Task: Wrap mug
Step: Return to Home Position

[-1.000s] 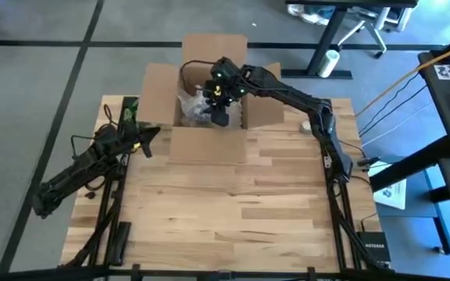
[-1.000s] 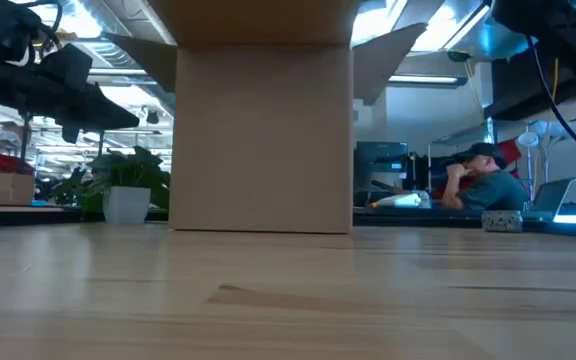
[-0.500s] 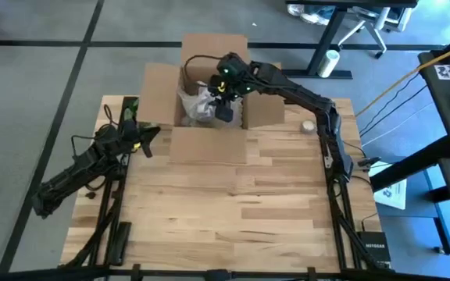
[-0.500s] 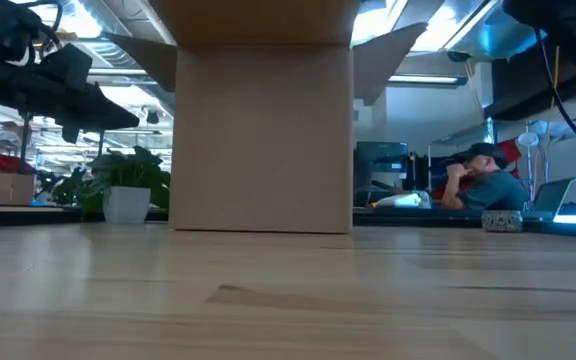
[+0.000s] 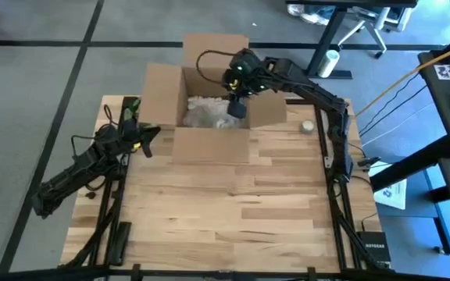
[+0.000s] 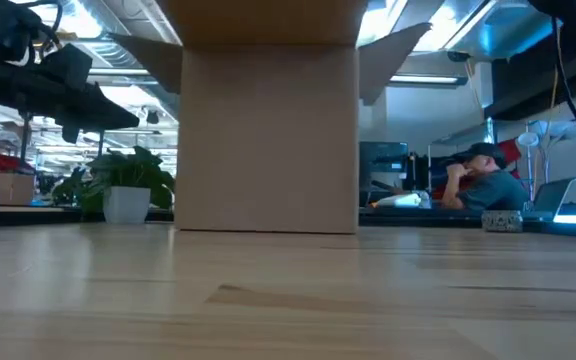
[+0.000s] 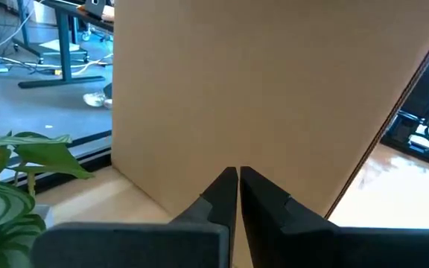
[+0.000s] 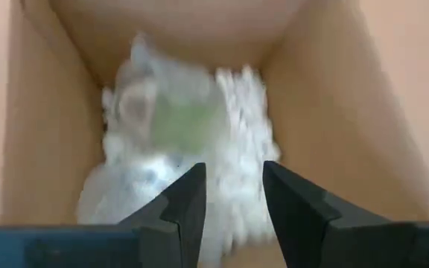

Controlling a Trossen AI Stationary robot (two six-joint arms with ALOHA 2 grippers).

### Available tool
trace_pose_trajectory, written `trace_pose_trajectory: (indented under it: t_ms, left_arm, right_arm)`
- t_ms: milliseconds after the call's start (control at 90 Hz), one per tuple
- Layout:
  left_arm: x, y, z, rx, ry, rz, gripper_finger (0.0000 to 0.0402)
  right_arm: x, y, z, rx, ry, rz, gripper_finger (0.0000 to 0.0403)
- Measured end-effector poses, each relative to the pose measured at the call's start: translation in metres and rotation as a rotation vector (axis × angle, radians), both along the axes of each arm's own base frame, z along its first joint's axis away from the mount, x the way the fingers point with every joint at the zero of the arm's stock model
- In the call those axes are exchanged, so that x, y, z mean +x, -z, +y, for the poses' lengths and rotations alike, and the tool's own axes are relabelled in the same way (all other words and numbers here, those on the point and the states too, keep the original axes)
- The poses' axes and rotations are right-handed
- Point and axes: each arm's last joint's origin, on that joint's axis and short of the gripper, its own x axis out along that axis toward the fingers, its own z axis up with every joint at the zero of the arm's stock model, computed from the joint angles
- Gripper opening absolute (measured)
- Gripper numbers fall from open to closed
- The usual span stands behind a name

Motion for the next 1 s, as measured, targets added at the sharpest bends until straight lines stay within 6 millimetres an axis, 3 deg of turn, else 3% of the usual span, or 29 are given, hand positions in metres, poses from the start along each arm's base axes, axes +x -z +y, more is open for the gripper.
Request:
trace_pose_trajectory:
  t_ms: [100,267,533,778,900,1000]
  left_arm:
    - [0.0,0.0,0.0,0.0,0.0,0.0,0.0]
    - [0.0,0.0,0.0,0.0,0.0,0.0,0.0]
    - [0.0,0.0,0.0,0.0,0.0,0.0,0.0]
    - [0.0,0.0,0.0,0.0,0.0,0.0,0.0]
    - [0.0,0.0,0.0,0.0,0.0,0.0,0.0]
    - [0.0,0.0,0.0,0.0,0.0,0.0,0.0]
  right_arm:
    - [-0.015,-0.005,0.01,0.081,0.013,0.049,0.0092]
    - [-0.038,-0.019,0.032,0.153,0.003,0.089,0.0011]
    - [-0.066,-0.049,0.075,0.18,0.016,0.011,0.0002]
    - [-0.119,-0.075,0.121,0.129,0.09,-0.074,0.0001]
    - [-0.151,-0.068,0.136,0.091,0.189,-0.082,0.0]
    - [-0.18,-0.046,0.142,0.069,0.305,-0.106,0.0]
